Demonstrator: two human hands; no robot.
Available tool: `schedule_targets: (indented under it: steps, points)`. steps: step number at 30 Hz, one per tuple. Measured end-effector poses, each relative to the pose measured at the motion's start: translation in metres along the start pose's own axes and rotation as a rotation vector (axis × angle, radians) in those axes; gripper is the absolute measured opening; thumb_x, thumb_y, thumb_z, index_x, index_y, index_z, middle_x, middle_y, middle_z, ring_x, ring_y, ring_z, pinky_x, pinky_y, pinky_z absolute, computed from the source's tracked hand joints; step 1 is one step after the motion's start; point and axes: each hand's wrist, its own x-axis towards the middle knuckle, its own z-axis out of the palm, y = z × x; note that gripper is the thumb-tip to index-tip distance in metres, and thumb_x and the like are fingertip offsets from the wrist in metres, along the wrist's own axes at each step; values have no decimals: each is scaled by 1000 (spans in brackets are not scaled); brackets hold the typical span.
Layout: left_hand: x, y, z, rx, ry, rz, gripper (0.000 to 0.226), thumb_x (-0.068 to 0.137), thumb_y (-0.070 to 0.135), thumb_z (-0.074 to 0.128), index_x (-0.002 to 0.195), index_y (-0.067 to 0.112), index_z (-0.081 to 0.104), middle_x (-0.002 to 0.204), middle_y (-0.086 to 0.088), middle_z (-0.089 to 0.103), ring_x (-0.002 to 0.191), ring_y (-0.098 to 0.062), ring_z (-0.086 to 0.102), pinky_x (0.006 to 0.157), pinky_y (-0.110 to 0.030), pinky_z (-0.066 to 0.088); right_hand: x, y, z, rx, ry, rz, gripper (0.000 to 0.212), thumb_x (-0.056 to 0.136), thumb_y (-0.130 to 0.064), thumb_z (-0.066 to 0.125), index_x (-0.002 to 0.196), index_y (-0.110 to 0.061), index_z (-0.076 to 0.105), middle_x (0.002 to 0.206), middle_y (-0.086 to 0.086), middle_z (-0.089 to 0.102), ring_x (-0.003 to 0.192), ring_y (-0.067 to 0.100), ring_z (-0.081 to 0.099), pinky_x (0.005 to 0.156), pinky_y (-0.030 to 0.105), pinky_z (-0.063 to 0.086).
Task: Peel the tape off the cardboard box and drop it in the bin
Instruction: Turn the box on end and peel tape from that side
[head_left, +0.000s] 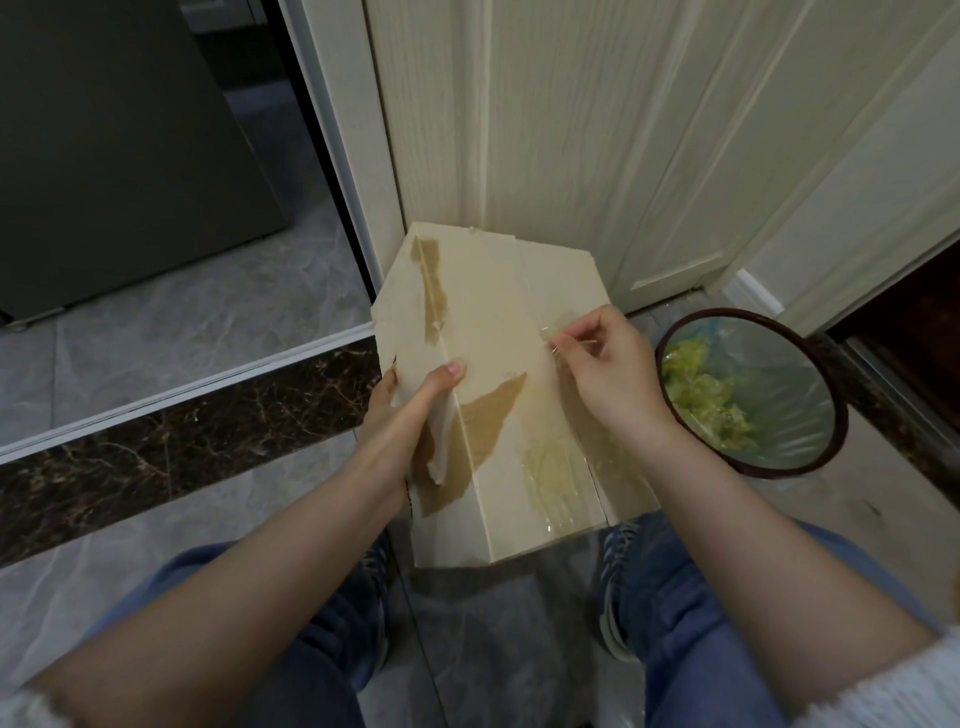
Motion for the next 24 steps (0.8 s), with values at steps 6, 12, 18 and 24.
schedule_targets:
  steps: [6,12,18,24]
  points:
    - [-1,2,0,0,4,-4,130,40,71,79,156,36,33,139,5,54,117,-22,55,106,-50,44,8,-1,-4,511,-11,240,17,92,4,61,90,-11,54,82,13,69,61,14,55,68,30,49]
    - [-2,1,0,5,8,-8,131,38,72,80,156,37,34,140,4,54,121,-25,53,109,-53,42,10,0,-9,459,-100,219,21,91,5,62,106,-4,73,91,15,70,80,20,63,77,27,57]
    - [-3,2,0,-2,1,6,121,47,70,77,156,37,34,135,8,54,107,-14,54,97,-44,43,12,-4,-10,472,-147,235,10,83,-5,70,77,0,77,79,15,64,77,21,61,80,30,55]
    - [-2,1,0,26,16,-3,132,38,74,79,156,38,33,142,7,52,121,-23,52,107,-51,43,7,-3,-16,172,-136,112,13,85,-15,76,97,-20,81,93,-5,78,85,9,68,87,27,56]
